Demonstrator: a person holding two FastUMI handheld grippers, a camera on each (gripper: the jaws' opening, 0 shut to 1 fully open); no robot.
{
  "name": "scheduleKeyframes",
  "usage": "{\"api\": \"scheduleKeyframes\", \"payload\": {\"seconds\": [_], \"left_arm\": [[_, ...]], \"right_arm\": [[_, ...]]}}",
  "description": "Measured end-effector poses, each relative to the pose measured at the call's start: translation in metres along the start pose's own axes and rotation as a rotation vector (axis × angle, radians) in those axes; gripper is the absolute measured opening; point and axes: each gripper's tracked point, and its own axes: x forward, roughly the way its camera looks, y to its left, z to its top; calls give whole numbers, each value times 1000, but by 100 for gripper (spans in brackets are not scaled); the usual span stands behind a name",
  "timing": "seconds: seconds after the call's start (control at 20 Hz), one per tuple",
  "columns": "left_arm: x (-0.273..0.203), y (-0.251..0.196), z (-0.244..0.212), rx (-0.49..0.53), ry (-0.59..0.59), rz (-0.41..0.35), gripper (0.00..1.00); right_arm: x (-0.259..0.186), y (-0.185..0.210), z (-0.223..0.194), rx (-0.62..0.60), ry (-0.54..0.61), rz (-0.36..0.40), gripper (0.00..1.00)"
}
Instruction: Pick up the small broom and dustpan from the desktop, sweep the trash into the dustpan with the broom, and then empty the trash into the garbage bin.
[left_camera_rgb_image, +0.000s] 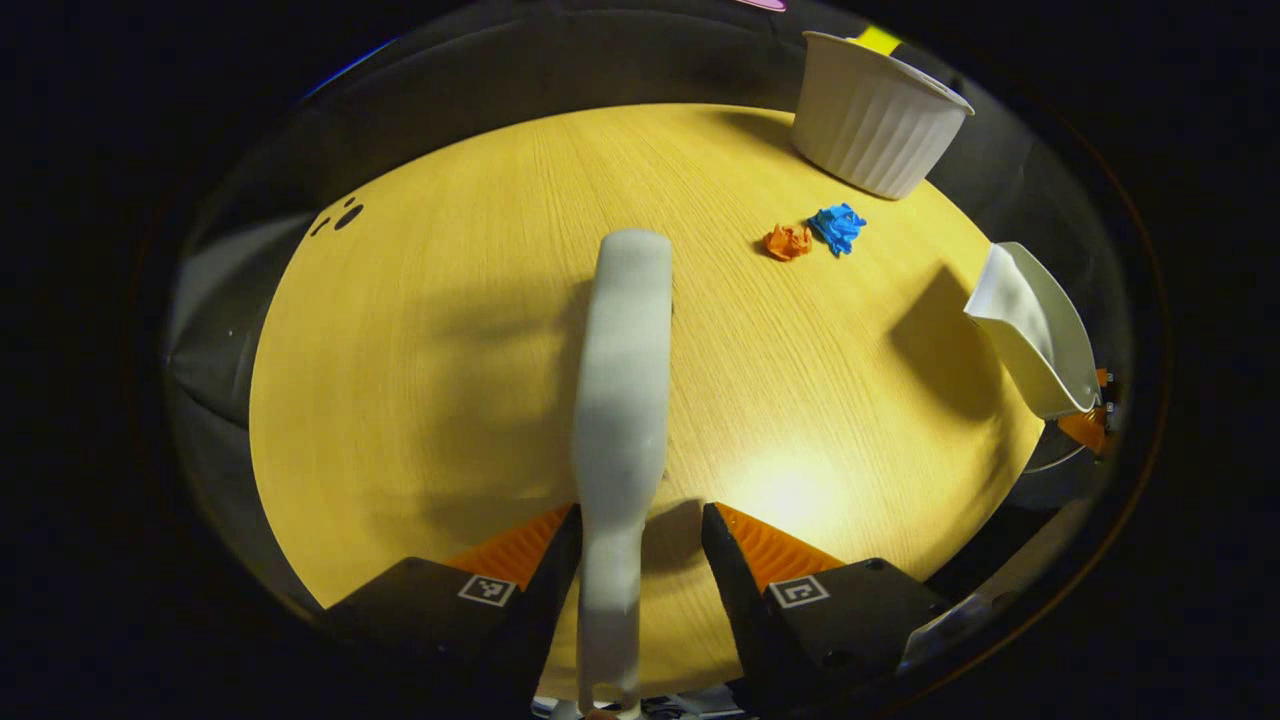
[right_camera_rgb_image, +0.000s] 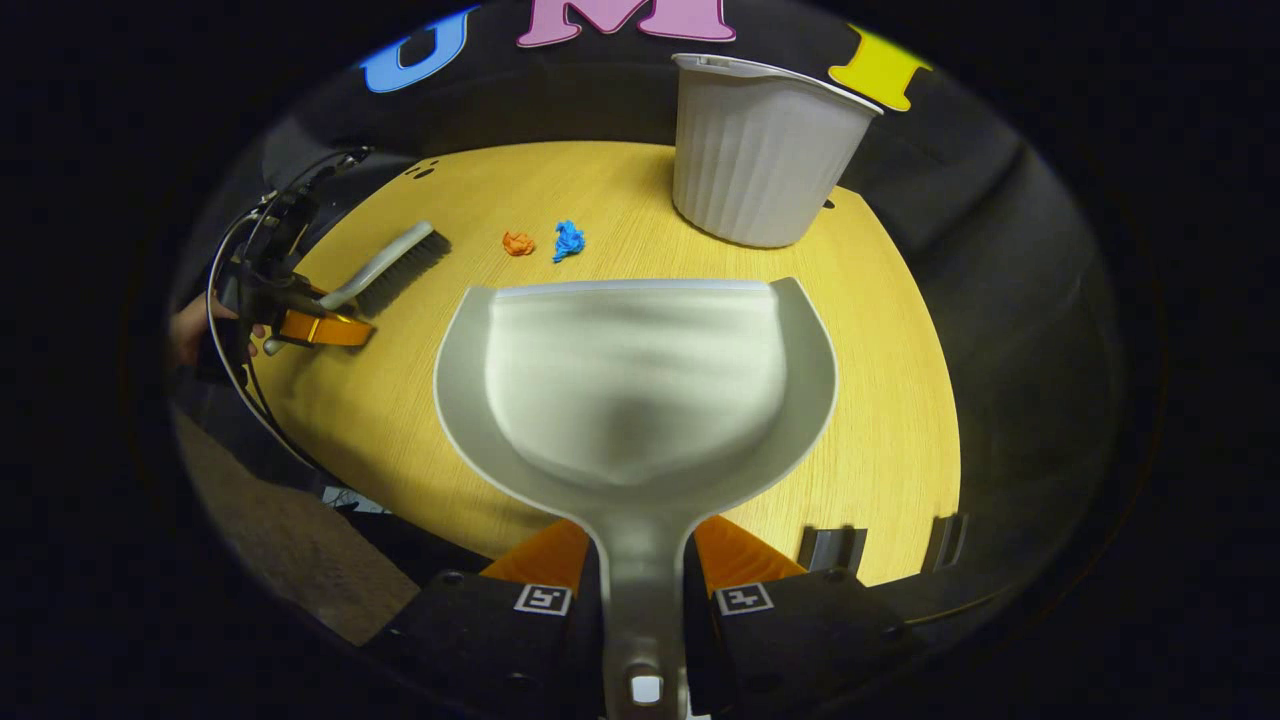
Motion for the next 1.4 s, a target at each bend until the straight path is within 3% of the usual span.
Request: {"api": "scheduleKeyframes", "payload": {"seconds": [0.2,0.25,0.3,0.35,0.4,0.75,0.85,0.95,1.2,1.4], "left_arm": [[2,-1,8,42,-3,-5,67],[5,1,10,40,-12,-1,55],[7,2,12,30,-15,6,52],[5,1,16,21,-17,1,32],[5,1,17,19,-3,7,30],[5,-1,95,120,-103,21,26],[7,-6,120,165,-134,9,27],[13,-14,136,213,-140,-5,27],[34,-44,152,317,-105,-40,26],[42,-80,145,356,-63,-130,27]], "right_arm": [[3,2,0,0,12,17,37],[4,2,1,-7,15,24,37],[4,3,2,-20,18,30,37],[5,5,3,-39,26,41,37],[7,6,5,-61,43,53,37],[19,5,13,-216,195,119,40],[24,5,16,-251,212,137,35],[29,9,18,-270,224,160,38],[40,11,22,-299,242,183,37],[45,7,26,-315,240,196,40]]}}
